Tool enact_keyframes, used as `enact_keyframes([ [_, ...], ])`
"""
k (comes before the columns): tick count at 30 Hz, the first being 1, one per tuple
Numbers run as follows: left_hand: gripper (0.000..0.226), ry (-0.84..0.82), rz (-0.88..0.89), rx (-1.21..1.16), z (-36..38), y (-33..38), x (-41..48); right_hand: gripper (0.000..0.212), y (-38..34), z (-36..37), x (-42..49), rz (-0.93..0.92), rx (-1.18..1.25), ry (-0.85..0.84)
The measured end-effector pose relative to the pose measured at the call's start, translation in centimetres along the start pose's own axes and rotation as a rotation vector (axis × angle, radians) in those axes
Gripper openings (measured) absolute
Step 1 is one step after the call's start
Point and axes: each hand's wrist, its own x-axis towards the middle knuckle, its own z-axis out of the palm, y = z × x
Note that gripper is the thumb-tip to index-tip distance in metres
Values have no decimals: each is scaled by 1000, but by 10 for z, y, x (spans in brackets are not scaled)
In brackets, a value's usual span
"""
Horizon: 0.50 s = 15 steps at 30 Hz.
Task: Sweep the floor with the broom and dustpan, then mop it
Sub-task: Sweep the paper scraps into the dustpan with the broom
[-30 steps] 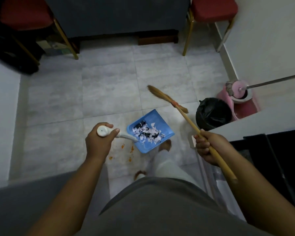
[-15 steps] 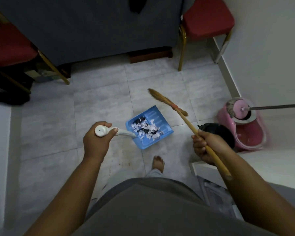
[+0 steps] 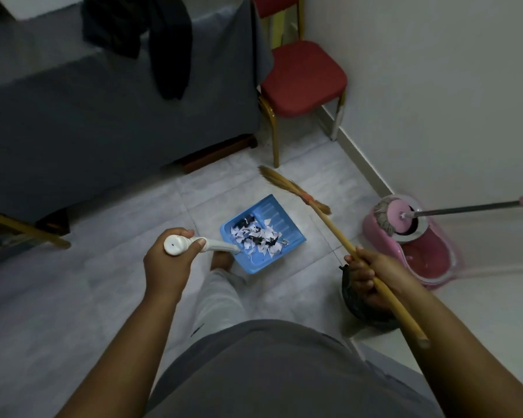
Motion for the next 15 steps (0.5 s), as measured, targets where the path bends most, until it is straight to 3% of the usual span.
enact_keyframes([
  [12,22,-521,142,144,49,89,243,32,-25,121,29,-42,634,115],
  [15,22,-564,184,136,65,98,265,32,-18,134,26,-89,697,113],
])
